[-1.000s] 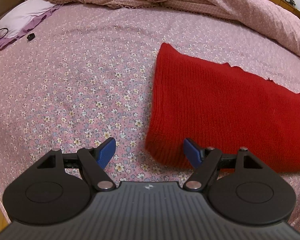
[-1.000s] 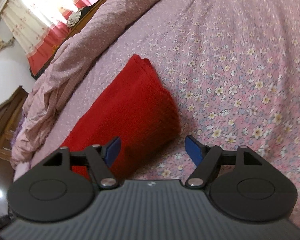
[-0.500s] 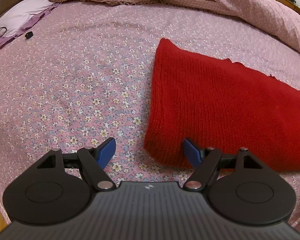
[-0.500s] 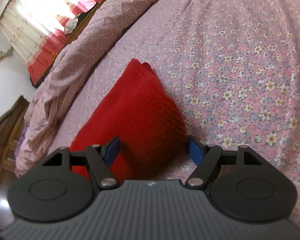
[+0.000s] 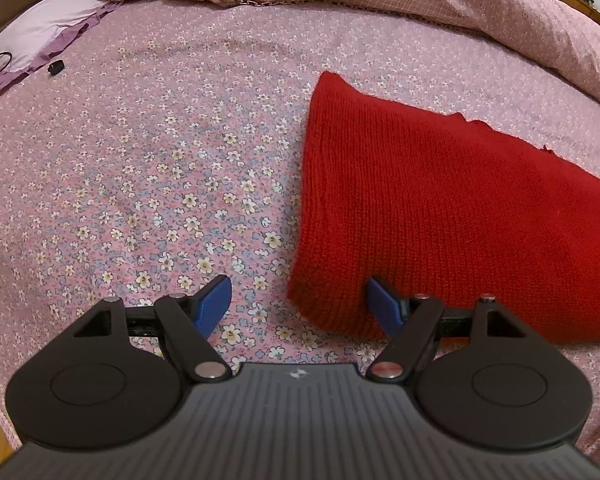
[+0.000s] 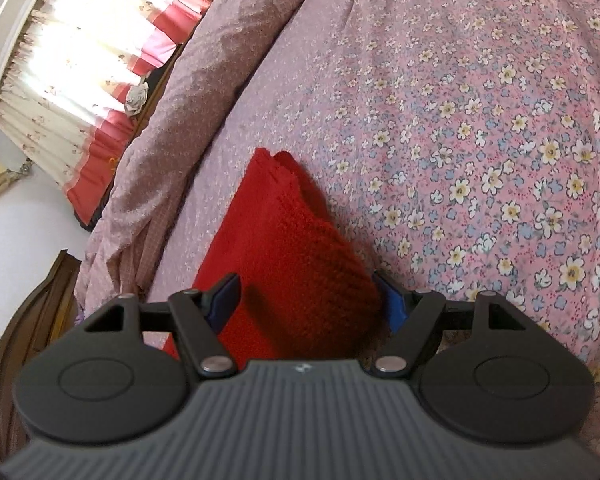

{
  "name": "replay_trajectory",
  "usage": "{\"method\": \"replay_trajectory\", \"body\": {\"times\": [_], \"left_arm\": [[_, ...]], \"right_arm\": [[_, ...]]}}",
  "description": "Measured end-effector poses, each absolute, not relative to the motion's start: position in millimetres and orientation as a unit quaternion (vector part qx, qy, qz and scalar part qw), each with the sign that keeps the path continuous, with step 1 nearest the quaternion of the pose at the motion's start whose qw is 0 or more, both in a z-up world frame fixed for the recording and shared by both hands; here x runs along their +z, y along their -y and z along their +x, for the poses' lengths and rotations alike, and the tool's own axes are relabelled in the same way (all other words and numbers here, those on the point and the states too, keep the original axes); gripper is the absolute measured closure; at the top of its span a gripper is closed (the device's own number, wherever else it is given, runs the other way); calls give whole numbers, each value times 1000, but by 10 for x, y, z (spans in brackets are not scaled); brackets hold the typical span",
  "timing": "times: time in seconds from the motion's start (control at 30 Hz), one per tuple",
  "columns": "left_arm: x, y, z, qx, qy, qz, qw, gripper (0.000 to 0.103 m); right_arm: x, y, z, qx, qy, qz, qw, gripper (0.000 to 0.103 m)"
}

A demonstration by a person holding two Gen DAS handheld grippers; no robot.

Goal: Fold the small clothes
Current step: 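Move the right gripper to the edge of the folded cardigan, then grasp the folded cardigan's edge with the right gripper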

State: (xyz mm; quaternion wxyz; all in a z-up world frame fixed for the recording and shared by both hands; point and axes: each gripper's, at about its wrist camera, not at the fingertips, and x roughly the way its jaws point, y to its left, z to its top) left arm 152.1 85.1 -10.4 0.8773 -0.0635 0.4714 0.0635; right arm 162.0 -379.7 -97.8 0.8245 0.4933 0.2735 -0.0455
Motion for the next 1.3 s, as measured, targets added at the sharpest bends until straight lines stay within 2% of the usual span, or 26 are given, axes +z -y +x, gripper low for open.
{"method": "replay_trajectory", "body": {"times": [0.83,0.9,1.07,1.17,1.3], "left_arm": [[-128,-847,1543,63,-474,-67,876,24],[-132,-853,1543,63,-475,-67,875,24],[-106,-850,1537,63,-474,-66,876,24],[-78,-862,1529,63,-472,-68,877,24],[-35,-891,1515,65,-468,-71,879,24]], "right_arm": [[-1041,3776,1652,-61,-259,547,794,27],[-1045,3792,1639,-68,-253,556,788,32],[-1077,3850,1596,-79,-250,561,785,60],[-1042,3865,1560,-70,-246,547,797,68],[-885,3824,1560,-52,-236,508,827,71]]}}
